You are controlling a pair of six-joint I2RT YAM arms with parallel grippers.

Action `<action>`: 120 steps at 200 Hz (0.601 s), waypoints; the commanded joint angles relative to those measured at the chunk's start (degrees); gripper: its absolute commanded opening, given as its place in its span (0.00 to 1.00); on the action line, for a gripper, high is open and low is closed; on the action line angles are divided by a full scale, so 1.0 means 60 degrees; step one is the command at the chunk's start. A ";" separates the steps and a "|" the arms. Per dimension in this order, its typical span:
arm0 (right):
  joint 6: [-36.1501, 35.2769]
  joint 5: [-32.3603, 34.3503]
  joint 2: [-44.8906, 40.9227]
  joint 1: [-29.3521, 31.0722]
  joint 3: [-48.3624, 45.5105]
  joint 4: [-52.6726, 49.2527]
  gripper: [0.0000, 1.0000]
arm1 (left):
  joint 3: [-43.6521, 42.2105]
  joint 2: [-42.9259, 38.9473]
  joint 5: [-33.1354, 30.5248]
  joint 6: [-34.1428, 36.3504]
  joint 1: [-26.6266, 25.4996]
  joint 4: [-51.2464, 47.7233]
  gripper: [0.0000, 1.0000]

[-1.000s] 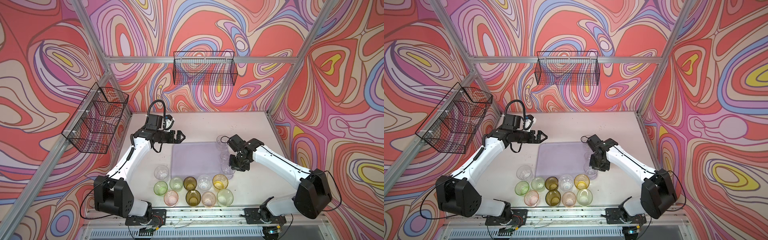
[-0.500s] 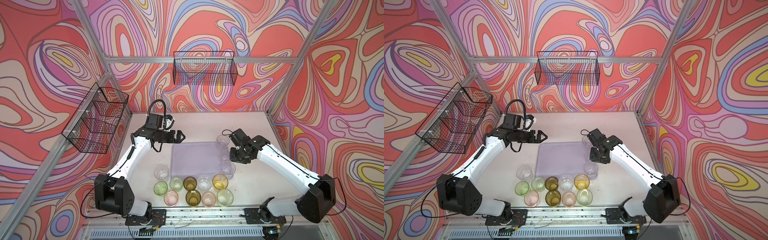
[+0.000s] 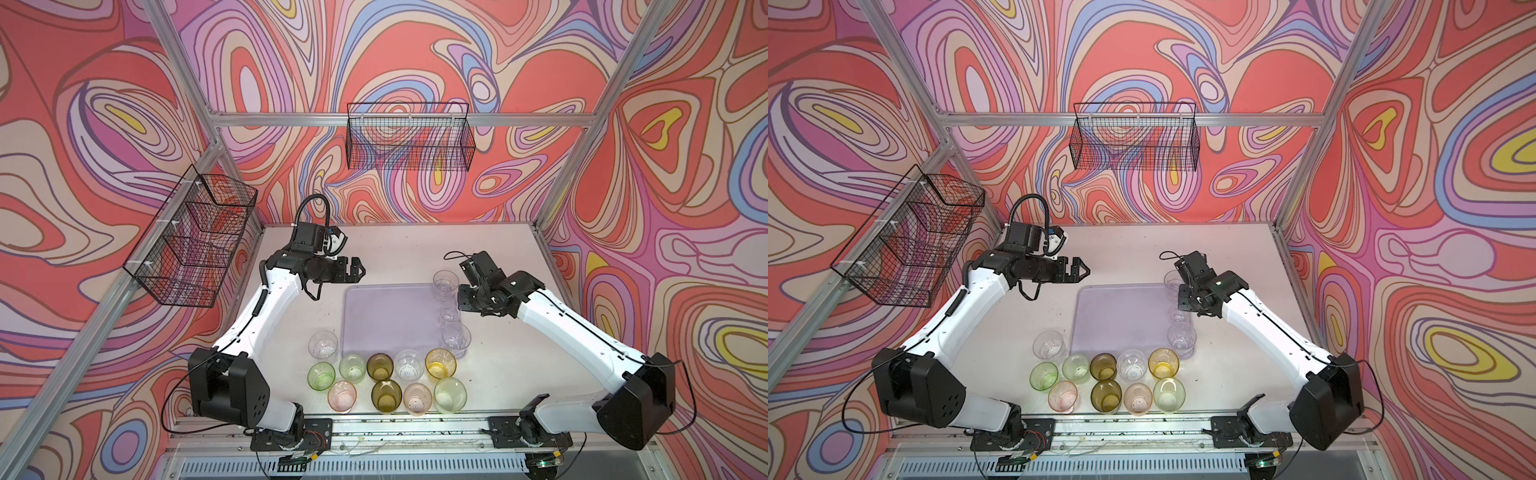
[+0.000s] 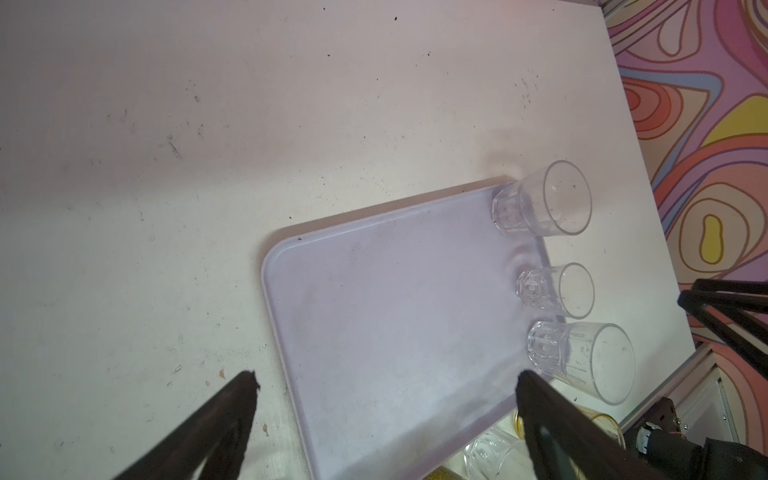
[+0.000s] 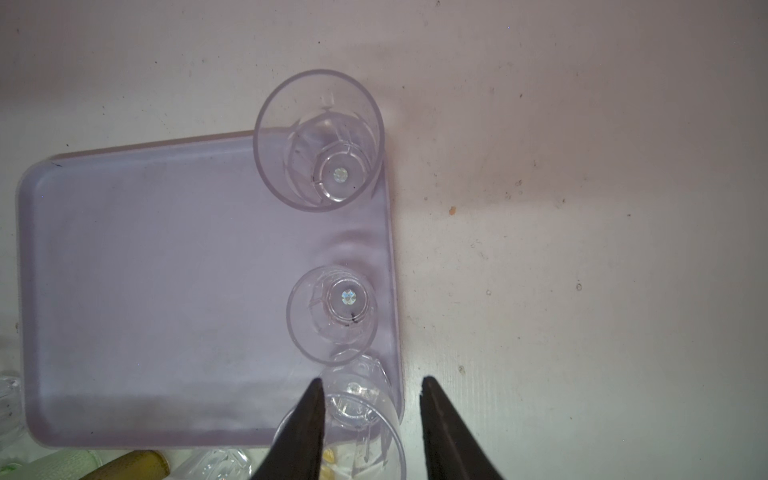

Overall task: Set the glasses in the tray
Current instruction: 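Move the left gripper down to a clear cup beside the green cups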

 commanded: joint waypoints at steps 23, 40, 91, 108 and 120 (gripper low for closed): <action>-0.0319 -0.0032 0.0305 -0.0059 0.0553 0.0596 0.41 | 0.0327 -0.0173 -0.0935 -0.0004 0.0036 -0.1462 1.00; -0.0490 -0.0189 0.0318 -0.0059 0.0521 0.0817 0.42 | 0.0502 -0.0144 -0.1208 -0.0130 0.0036 -0.1926 0.99; -0.0720 -0.0367 0.0202 -0.0065 0.0487 0.1020 0.49 | 0.0744 -0.0259 -0.2026 -0.1018 0.0043 -0.3188 0.95; -0.0722 -0.0278 0.0128 -0.0060 0.0495 0.1030 0.49 | 0.0840 -0.0268 -0.2616 -0.1442 0.0039 -0.3723 0.95; -0.0718 -0.0237 0.0022 -0.0073 0.0440 0.1063 0.49 | 0.0892 -0.0312 -0.2953 -0.1729 0.0051 -0.4083 0.95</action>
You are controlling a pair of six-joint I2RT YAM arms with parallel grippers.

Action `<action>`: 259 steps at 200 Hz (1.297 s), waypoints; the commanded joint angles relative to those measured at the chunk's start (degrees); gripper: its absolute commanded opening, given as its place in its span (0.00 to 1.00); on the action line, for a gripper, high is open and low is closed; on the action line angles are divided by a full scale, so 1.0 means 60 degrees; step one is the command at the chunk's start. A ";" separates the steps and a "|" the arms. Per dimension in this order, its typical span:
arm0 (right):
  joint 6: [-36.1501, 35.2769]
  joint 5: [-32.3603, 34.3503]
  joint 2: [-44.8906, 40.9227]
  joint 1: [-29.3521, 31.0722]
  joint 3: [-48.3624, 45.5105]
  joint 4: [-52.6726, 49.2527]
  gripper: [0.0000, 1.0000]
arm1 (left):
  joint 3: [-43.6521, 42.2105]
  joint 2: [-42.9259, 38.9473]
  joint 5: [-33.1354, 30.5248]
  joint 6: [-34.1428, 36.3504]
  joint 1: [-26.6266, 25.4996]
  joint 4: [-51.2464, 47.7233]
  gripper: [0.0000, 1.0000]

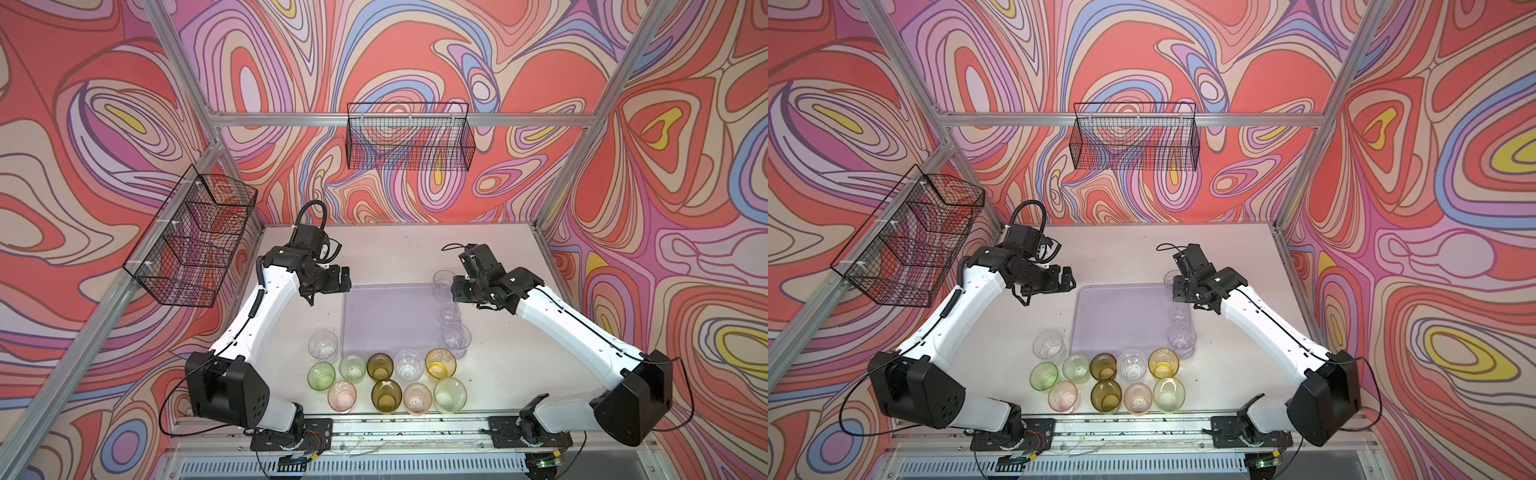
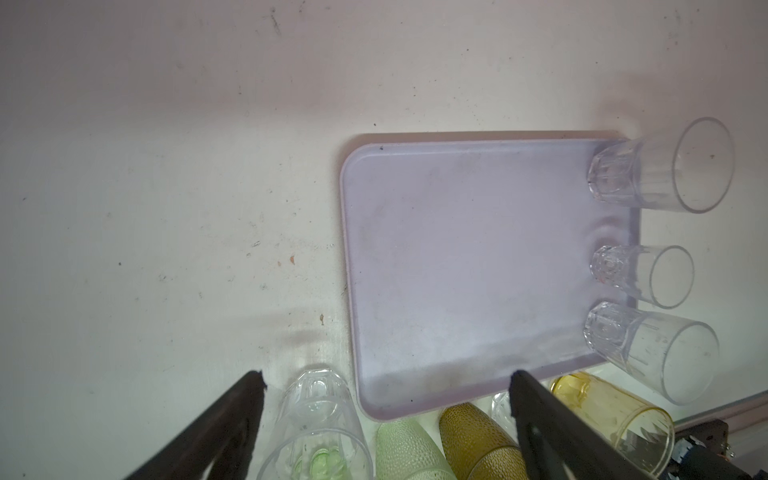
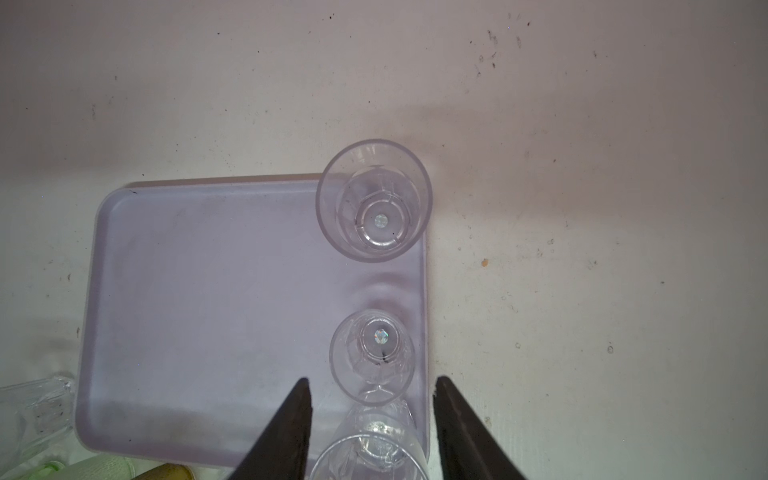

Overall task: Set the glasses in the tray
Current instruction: 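Move the left gripper down to a clear cup beside the green cups, then close the left gripper on the clear cup's rim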

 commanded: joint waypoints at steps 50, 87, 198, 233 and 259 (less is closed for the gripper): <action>-0.0037 -0.0026 -0.0316 -0.0063 -0.0141 0.0334 0.53 | -0.0284 -0.0915 -0.0928 -0.1976 0.0380 -0.1711 0.93; -0.0040 -0.0065 -0.0360 -0.0118 -0.0265 0.0473 0.55 | -0.0613 -0.1201 -0.0960 -0.2349 0.0870 -0.2391 0.93; 0.0102 -0.0346 -0.0142 -0.0209 -0.0367 0.0615 0.54 | -0.2430 -0.2208 -0.1029 -0.3797 0.1274 -0.2933 0.73; 0.0076 -0.0317 -0.0213 -0.0226 -0.0354 0.0594 0.53 | -0.3049 -0.2161 -0.0727 -0.3973 0.1273 -0.2536 0.67; 0.0078 -0.0299 -0.0300 -0.0238 -0.0393 0.0585 0.53 | -0.3327 -0.2184 -0.0732 -0.4118 0.1284 -0.2239 0.63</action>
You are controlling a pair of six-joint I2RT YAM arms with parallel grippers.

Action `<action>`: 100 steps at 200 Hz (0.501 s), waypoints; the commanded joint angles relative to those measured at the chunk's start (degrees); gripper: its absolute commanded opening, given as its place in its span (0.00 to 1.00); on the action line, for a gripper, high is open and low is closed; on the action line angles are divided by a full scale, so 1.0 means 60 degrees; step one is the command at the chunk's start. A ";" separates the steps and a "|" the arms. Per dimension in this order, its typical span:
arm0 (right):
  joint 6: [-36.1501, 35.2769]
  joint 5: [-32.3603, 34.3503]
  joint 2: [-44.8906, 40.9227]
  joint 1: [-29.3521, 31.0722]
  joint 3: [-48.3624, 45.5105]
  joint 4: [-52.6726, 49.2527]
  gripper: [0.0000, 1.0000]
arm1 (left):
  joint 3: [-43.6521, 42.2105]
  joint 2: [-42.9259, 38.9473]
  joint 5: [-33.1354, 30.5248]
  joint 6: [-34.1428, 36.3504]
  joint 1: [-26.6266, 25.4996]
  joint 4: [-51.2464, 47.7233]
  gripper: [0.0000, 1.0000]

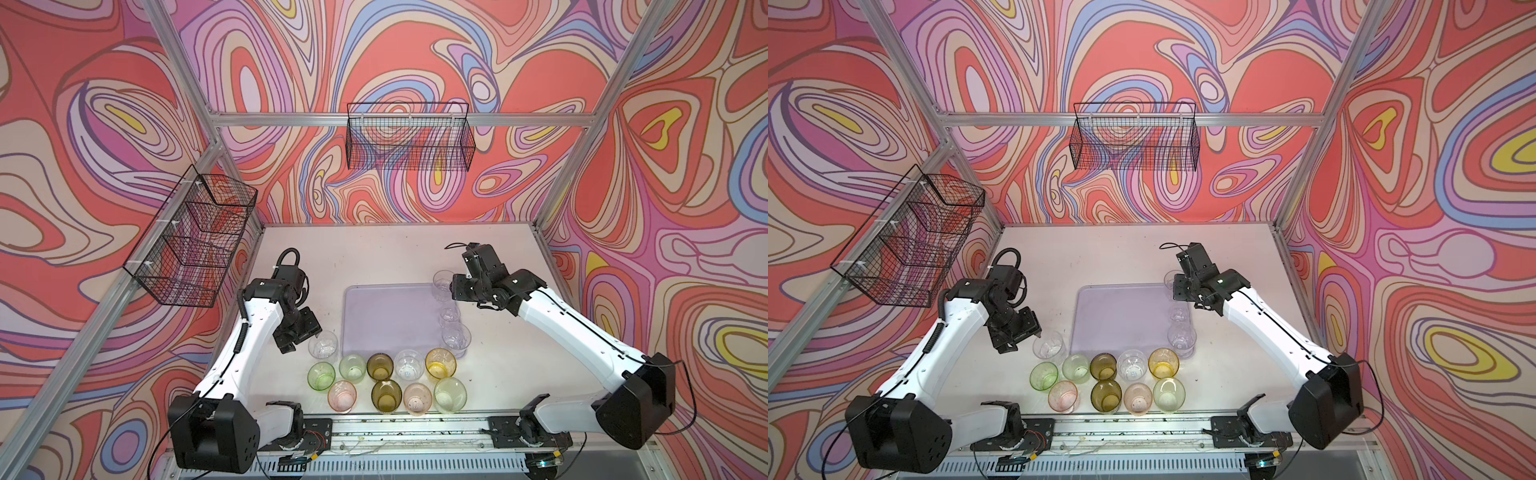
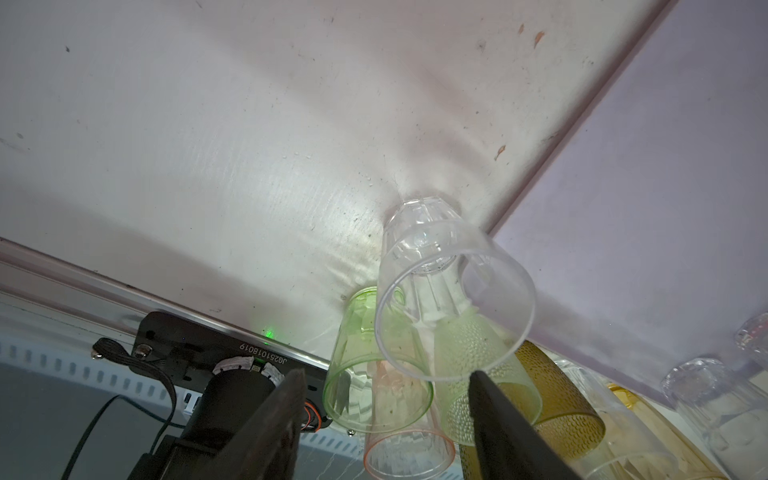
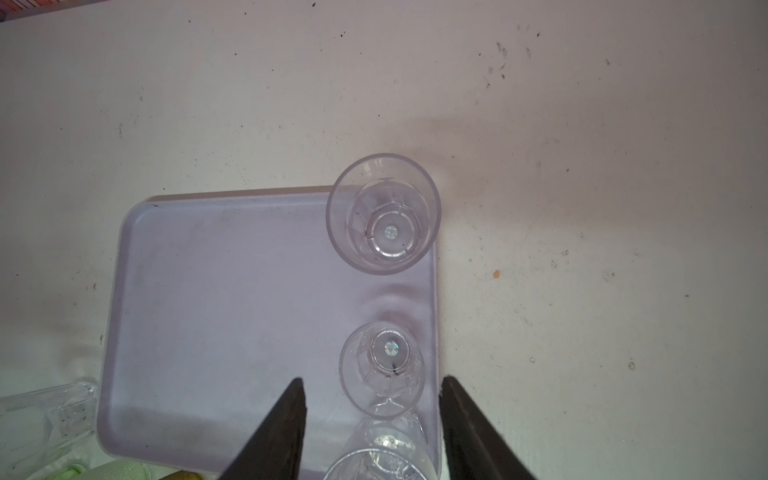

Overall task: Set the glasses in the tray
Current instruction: 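Close the left gripper on the clear cup's rim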

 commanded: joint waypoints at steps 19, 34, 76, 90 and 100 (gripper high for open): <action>0.0098 0.0018 -0.0190 -0.0053 -0.0153 0.0055 0.53 | -0.0470 0.0011 0.0240 -0.0466 0.0079 0.0411 0.60; 0.0126 0.0063 -0.0271 -0.0056 -0.0203 0.0036 0.52 | -0.0700 0.0056 0.0419 -0.0498 0.0093 0.0598 0.58; 0.0178 0.0082 -0.0389 -0.0058 -0.0336 0.0049 0.51 | -0.1239 0.0101 0.0726 -0.0735 0.0094 0.1027 0.54; 0.0174 0.0085 -0.0410 -0.0067 -0.0336 0.0034 0.51 | -0.1329 0.0138 0.0700 -0.0793 0.0093 0.1048 0.52; 0.0172 0.0086 -0.0416 -0.0071 -0.0336 0.0022 0.50 | -0.1404 0.0145 0.0697 -0.0809 0.0093 0.1106 0.49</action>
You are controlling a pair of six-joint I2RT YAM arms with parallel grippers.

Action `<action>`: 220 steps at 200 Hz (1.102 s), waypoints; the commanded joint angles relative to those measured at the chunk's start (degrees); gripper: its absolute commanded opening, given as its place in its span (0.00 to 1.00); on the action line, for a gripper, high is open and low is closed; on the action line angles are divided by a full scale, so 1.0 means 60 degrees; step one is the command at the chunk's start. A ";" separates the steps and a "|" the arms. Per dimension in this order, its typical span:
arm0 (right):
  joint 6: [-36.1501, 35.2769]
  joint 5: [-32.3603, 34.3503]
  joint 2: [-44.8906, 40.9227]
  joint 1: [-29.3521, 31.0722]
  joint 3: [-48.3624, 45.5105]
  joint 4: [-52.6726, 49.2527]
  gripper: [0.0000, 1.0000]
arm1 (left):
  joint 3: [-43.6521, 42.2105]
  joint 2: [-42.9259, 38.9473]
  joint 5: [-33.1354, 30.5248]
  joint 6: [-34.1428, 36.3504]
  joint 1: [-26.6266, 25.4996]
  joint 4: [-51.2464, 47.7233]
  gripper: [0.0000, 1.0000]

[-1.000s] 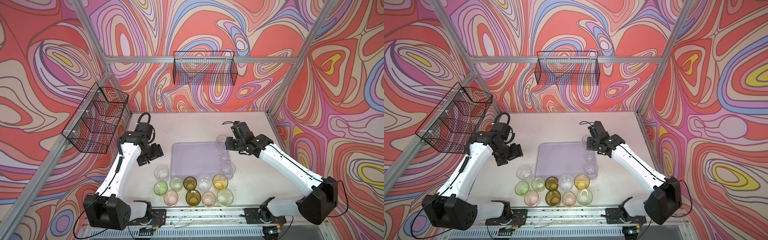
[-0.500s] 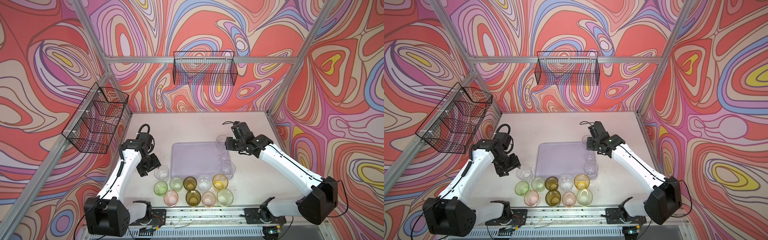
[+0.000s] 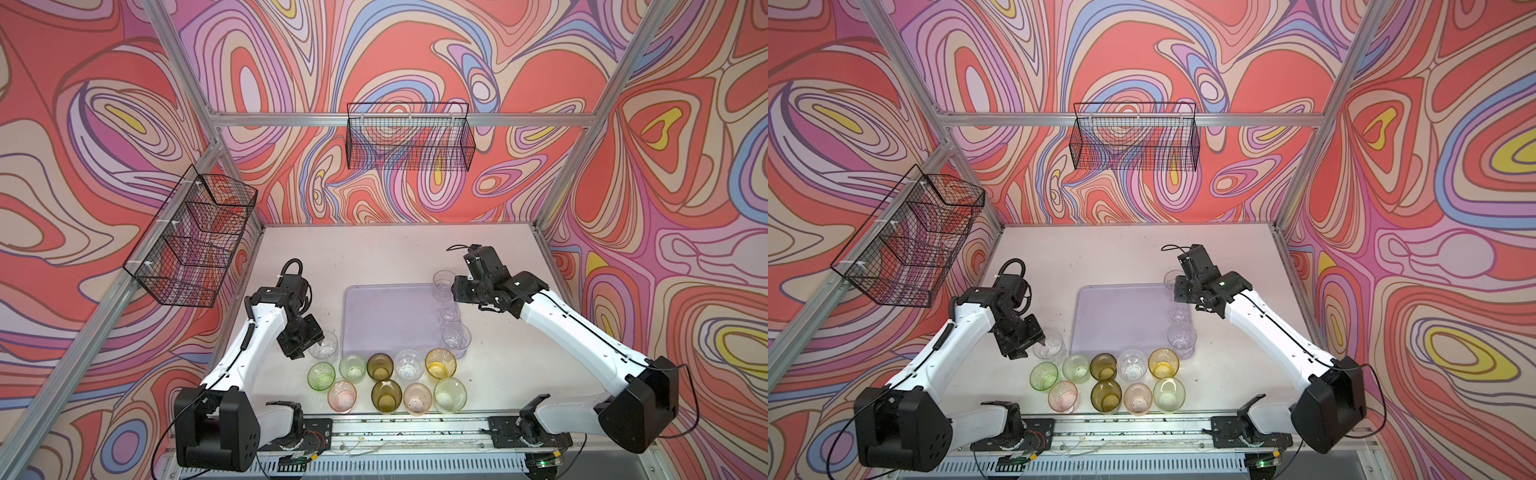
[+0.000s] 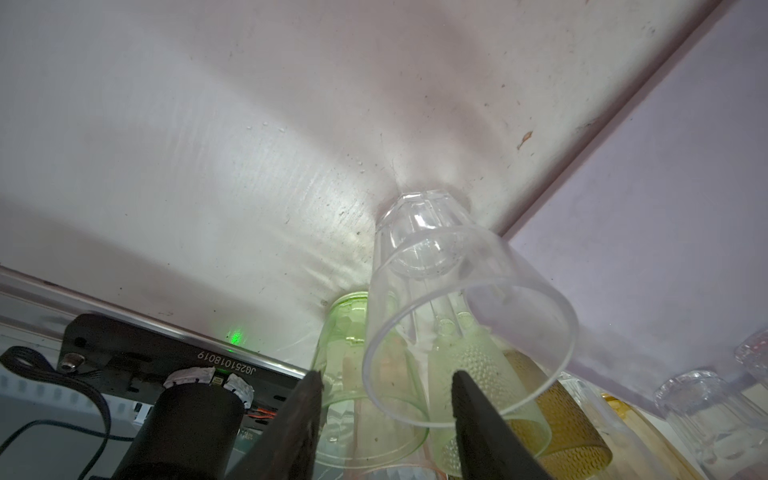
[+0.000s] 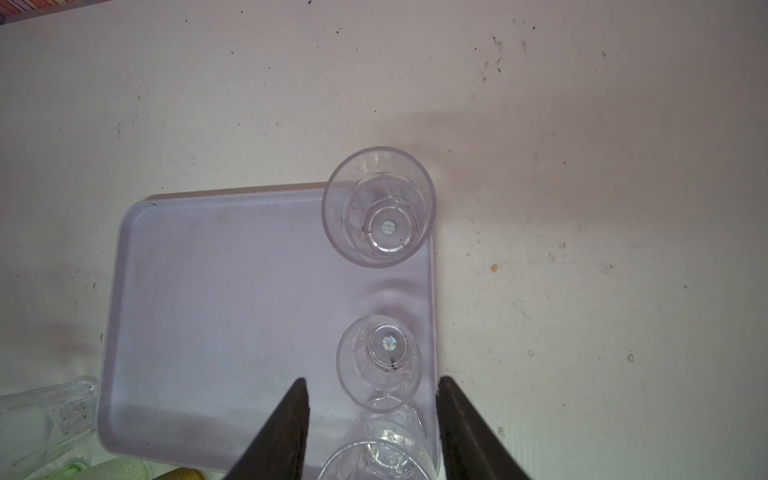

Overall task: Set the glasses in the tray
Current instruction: 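Close the left gripper on the clear cup's rim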

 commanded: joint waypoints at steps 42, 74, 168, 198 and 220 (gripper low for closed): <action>0.0125 0.0011 -0.0223 -0.0061 -0.0217 0.0132 0.48 | -0.0364 0.0116 0.0046 -0.0343 0.0083 0.0217 0.43; 0.0110 0.0106 -0.0270 -0.0064 -0.0231 0.0055 0.47 | -0.0486 0.0089 0.0001 -0.0401 0.0083 0.0265 0.39; 0.0169 0.0151 -0.0319 -0.0066 -0.0308 0.0036 0.44 | -0.0576 0.0156 -0.0116 -0.0328 0.0083 0.0323 0.25; 0.0162 0.0138 -0.0287 -0.0064 -0.0319 0.0051 0.43 | -0.0561 0.0175 -0.0115 -0.0314 0.0084 0.0298 0.20; 0.0168 0.0129 -0.0316 -0.0072 -0.0354 0.0047 0.43 | -0.0557 0.0152 -0.0116 -0.0257 0.0094 0.0269 0.18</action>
